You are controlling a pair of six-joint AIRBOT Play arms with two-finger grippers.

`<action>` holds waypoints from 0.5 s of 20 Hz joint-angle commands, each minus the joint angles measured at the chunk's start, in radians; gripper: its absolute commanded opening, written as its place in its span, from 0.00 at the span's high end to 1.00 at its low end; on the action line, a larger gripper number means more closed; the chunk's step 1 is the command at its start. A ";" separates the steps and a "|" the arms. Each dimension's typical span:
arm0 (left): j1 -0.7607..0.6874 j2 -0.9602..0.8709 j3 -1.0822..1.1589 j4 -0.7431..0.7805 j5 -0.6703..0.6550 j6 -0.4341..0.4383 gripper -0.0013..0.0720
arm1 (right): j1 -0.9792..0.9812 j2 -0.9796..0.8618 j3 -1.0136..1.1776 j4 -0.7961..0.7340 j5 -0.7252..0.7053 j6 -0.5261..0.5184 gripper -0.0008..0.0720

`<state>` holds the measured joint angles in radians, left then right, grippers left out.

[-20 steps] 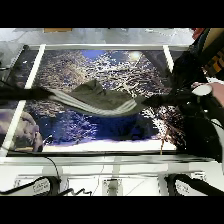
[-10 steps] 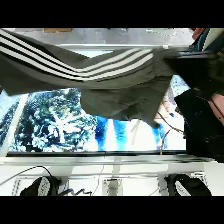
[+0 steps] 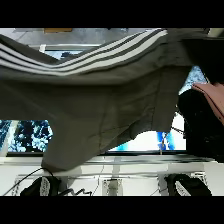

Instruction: Fold the clothes and pants, and hang the long-sleeved shirts on hangers.

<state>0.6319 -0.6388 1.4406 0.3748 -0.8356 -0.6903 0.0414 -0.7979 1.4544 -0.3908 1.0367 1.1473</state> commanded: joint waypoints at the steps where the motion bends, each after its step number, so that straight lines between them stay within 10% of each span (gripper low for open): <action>1: -0.077 -0.211 -0.004 0.017 -0.267 -0.028 0.96 | 0.043 -0.170 0.002 -0.205 -0.010 0.105 0.95; 6: -0.460 -0.640 -0.004 0.352 -0.180 -0.034 0.96 | 0.146 -0.548 0.002 -0.377 -0.124 0.147 0.95; 10: -0.579 -0.814 -0.003 0.434 0.058 -0.212 0.96 | 0.133 -0.733 0.002 -0.380 -0.326 0.158 0.95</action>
<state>0.1497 -1.3193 1.4364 0.7094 -0.9226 -0.7940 0.1703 -1.3960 1.4551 -0.7326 0.8509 1.2892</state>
